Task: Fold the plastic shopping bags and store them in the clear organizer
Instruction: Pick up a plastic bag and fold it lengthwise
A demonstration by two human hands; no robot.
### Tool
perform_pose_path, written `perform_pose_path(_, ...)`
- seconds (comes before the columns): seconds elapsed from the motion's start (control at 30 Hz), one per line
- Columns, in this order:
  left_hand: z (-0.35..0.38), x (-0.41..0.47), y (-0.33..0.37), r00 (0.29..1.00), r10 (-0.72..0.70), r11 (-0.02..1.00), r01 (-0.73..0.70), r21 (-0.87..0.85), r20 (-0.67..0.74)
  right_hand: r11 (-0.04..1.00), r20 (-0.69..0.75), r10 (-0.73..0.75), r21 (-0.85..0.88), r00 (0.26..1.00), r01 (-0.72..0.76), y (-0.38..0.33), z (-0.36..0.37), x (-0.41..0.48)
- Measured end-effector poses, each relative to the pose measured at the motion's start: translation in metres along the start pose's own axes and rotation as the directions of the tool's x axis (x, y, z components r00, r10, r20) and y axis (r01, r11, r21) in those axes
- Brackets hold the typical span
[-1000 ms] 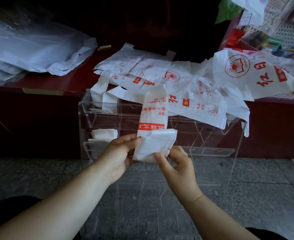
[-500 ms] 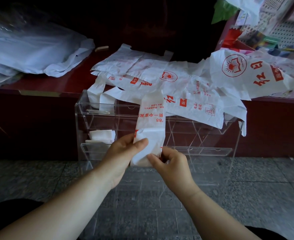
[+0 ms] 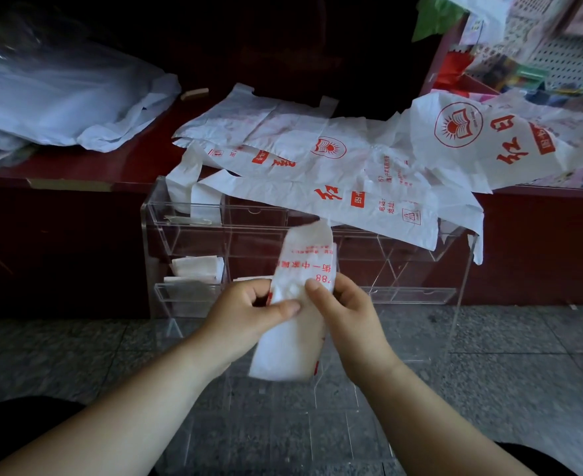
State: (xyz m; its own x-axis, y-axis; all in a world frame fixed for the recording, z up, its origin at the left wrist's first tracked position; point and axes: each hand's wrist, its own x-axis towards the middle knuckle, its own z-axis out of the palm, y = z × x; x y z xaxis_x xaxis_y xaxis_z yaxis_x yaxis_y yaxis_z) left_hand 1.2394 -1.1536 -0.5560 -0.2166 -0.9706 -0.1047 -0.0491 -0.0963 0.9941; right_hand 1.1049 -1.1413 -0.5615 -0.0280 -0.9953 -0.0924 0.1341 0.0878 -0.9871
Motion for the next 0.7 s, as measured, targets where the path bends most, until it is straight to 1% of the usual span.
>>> perform_pose_path(0.07,0.002,-0.001,0.001,1.0,0.007,1.0,-0.007,0.019,0.016,1.0,-0.015,-0.018,-0.025,1.0,0.017,0.0,-0.001,0.001)
perform_pose_path(0.13,0.002,0.0,0.002,1.0,0.016,1.0,-0.016,0.002,0.007,0.998,-0.009,-0.038,-0.041,0.999,0.038,-0.002,-0.001,0.0)
perform_pose_path(0.2,0.001,0.002,0.002,1.0,-0.01,1.0,0.009,-0.021,-0.011,0.997,0.028,-0.053,-0.048,0.998,0.054,-0.003,-0.001,0.001)
perform_pose_path(0.27,0.0,0.003,0.002,0.999,-0.043,0.998,0.042,-0.047,-0.025,0.999,0.054,-0.035,-0.013,0.998,0.036,-0.004,0.0,0.001)
perform_pose_path(0.33,0.0,0.004,0.002,0.997,-0.074,0.995,0.072,-0.067,-0.033,1.0,0.036,-0.007,0.027,0.999,0.006,-0.003,0.0,0.001)
perform_pose_path(0.37,-0.001,0.004,0.003,0.995,-0.088,0.993,0.085,-0.079,-0.041,1.0,0.003,-0.016,0.02,1.0,0.016,-0.002,0.0,0.003)
perform_pose_path(0.4,-0.002,0.005,0.003,0.993,-0.102,0.991,0.097,-0.097,-0.055,0.998,-0.035,-0.059,-0.014,0.998,0.059,0.0,-0.001,0.003)
perform_pose_path(0.43,-0.004,0.006,0.004,0.99,-0.118,0.987,0.108,-0.117,-0.074,0.986,-0.062,-0.148,-0.087,0.987,0.142,0.002,-0.004,0.003)
perform_pose_path(0.47,-0.007,0.008,0.004,0.987,-0.134,0.983,0.12,-0.14,-0.092,0.943,-0.056,-0.279,-0.204,0.959,0.263,0.005,-0.007,0.003)
perform_pose_path(0.5,-0.009,0.009,0.005,0.982,-0.154,0.976,0.135,-0.169,-0.106,0.85,-0.002,-0.421,-0.35,0.907,0.393,0.007,-0.01,0.003)
perform_pose_path(0.53,-0.012,0.01,0.006,0.978,-0.175,0.967,0.149,-0.206,-0.116,0.714,0.09,-0.531,-0.489,0.843,0.501,0.009,-0.013,0.003)
perform_pose_path(0.57,-0.014,0.01,0.007,0.973,-0.196,0.956,0.162,-0.245,-0.122,0.557,0.201,-0.602,-0.589,0.773,0.586,0.013,-0.015,0.004)
perform_pose_path(0.6,-0.015,0.01,0.008,0.969,-0.216,0.944,0.174,-0.28,-0.123,0.406,0.301,-0.638,-0.65,0.709,0.642,0.017,-0.016,0.005)
perform_pose_path(0.63,-0.016,0.01,0.008,0.966,-0.231,0.933,0.186,-0.308,-0.117,0.293,0.369,-0.651,-0.684,0.664,0.668,0.021,-0.016,0.005)
perform_pose_path(0.67,-0.017,0.01,0.009,0.965,-0.24,0.927,0.196,-0.32,-0.106,0.219,0.405,-0.659,-0.703,0.634,0.677,0.023,-0.014,0.006)
perform_pose_path(0.7,-0.017,0.009,0.009,0.966,-0.242,0.926,0.202,-0.318,-0.093,0.185,0.416,-0.668,-0.71,0.617,0.679,0.024,-0.012,0.007)
